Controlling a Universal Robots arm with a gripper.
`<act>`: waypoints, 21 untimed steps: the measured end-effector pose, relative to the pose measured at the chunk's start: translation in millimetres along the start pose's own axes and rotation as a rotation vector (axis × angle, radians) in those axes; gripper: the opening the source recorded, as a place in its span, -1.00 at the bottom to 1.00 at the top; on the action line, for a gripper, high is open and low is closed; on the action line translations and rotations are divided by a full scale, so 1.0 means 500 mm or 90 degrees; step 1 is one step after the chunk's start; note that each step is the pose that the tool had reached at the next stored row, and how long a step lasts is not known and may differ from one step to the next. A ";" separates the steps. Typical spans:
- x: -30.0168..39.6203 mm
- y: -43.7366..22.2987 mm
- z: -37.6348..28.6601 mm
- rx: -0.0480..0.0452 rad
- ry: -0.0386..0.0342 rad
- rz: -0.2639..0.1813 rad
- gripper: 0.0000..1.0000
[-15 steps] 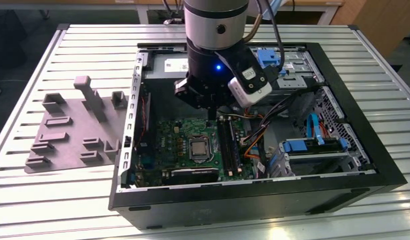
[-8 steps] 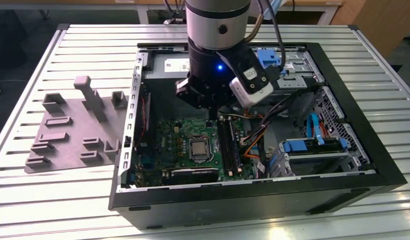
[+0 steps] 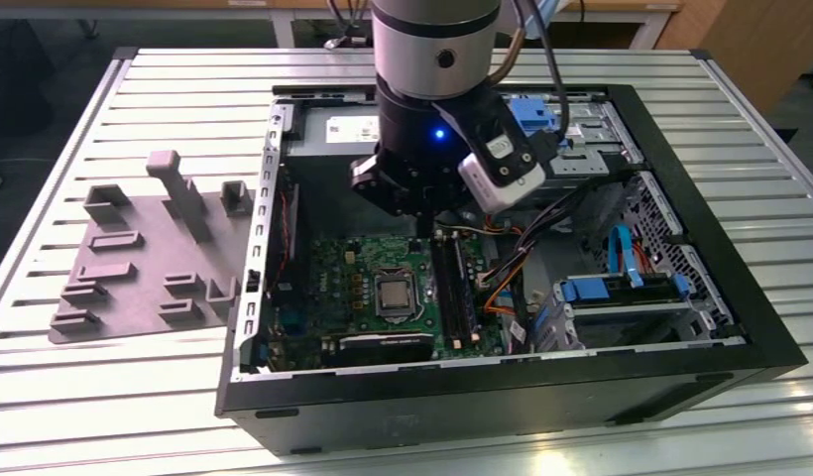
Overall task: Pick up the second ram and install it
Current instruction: 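Insert the second ram into the second slot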
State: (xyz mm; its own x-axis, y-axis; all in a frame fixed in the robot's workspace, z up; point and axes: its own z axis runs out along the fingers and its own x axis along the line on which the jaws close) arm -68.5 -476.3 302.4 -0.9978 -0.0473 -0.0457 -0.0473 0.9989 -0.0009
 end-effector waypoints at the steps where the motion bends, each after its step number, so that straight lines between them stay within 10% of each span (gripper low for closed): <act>1: -0.001 0.000 0.000 0.0000 0.0000 0.000 -0.76; 21: -0.012 -0.001 0.022 0.0001 0.0001 0.000 -0.76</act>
State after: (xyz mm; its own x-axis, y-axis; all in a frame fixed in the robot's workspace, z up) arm -62.1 -476.3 291.5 -0.9978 -0.0472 -0.0456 -0.0472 0.9989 -0.0011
